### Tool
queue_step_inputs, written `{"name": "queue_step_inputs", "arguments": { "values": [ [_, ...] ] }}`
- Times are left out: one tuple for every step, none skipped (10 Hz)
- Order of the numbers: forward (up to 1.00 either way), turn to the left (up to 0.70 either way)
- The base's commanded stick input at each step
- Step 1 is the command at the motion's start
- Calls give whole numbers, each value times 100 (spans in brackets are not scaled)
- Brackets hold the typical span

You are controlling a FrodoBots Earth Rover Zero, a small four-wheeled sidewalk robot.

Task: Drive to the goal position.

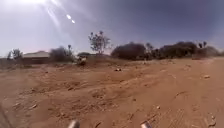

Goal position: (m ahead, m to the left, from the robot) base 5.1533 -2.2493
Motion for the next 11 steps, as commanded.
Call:
{"name": "queue_step_inputs", "arguments": {
  "values": [
    [85, 0],
    [85, 0],
    [85, 0],
    [85, 0],
    [85, 0],
    [85, 0],
    [85, 0],
    [85, 0],
    [85, 0],
    [85, 0],
    [85, 0]
  ]
}}
